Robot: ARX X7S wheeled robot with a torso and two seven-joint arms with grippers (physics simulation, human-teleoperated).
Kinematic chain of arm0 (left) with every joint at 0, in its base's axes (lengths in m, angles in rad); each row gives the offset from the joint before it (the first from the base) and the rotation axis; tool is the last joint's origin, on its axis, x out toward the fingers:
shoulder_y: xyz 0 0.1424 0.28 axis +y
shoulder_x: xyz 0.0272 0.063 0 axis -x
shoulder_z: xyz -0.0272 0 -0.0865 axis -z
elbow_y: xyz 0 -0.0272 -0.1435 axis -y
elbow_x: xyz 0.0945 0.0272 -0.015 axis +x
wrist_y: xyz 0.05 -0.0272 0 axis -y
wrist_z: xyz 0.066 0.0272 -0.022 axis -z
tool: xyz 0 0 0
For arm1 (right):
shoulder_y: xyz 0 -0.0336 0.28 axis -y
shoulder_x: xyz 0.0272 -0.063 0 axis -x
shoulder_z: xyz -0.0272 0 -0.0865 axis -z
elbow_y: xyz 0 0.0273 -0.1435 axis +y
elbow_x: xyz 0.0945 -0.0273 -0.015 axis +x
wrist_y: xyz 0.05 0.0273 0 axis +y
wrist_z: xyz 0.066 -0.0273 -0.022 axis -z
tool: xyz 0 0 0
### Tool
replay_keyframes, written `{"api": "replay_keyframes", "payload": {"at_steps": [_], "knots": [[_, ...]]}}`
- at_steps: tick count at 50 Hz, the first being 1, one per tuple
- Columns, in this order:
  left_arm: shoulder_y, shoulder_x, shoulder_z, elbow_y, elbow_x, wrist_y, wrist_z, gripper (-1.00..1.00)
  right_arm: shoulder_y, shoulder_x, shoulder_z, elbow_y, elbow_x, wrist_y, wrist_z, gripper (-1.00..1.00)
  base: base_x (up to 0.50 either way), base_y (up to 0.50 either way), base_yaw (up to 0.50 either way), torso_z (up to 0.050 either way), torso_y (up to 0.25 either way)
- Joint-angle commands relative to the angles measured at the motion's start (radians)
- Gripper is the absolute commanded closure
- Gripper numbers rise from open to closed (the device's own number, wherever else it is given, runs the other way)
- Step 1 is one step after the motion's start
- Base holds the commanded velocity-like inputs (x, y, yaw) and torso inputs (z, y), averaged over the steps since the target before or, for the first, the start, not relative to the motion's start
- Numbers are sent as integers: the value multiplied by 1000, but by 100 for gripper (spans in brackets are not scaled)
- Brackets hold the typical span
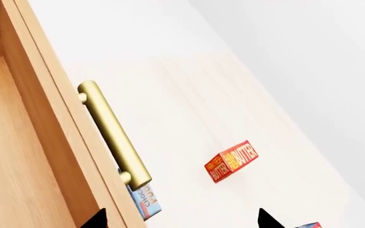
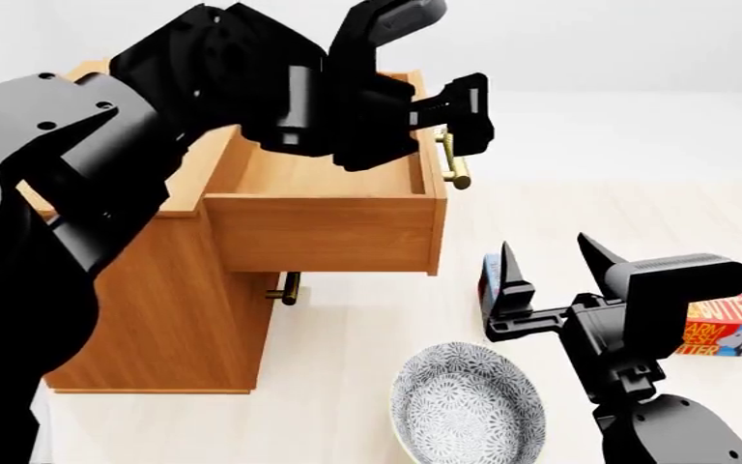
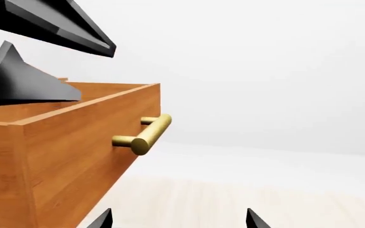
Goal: Put the chocolate pudding in the top drawer of the cabinet and close it.
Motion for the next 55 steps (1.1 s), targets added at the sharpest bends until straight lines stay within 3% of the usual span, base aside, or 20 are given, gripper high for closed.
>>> {"api": "replay_keyframes", "payload": {"at_steps": [1, 17, 29, 30, 35, 39, 55], "knots": [[-17, 11, -46, -47, 30, 8, -70, -100, 2, -1, -1, 12, 1, -9, -3, -100, 0, 0, 0, 0, 0], [-50, 11, -27, -140, 80, 32, -67, -100, 12, 0, -13, -9, -2, 10, 17, -100, 0, 0, 0, 0, 0], [-101, 10, 9, -191, 111, 119, 2, -100, 9, 9, -14, -32, -13, 14, 36, -100, 0, 0, 0, 0, 0], [-103, -1, 11, -167, 122, 146, -5, -100, 7, 10, -13, -34, -12, 15, 36, -100, 0, 0, 0, 0, 0], [-100, -216, -44, 289, 147, 343, -218, -100, -5, 16, -9, -47, -7, 14, 37, -100, 0, 0, 0, 0, 0], [-90, -297, -46, 463, 210, 442, -294, -100, -5, 16, -13, -49, -9, 14, 38, -100, 0, 0, 0, 0, 0], [-40, -519, -110, 792, 320, 644, -268, -100, 2, 10, -25, -23, -17, 1, 36, -100, 0, 0, 0, 0, 0]]}}
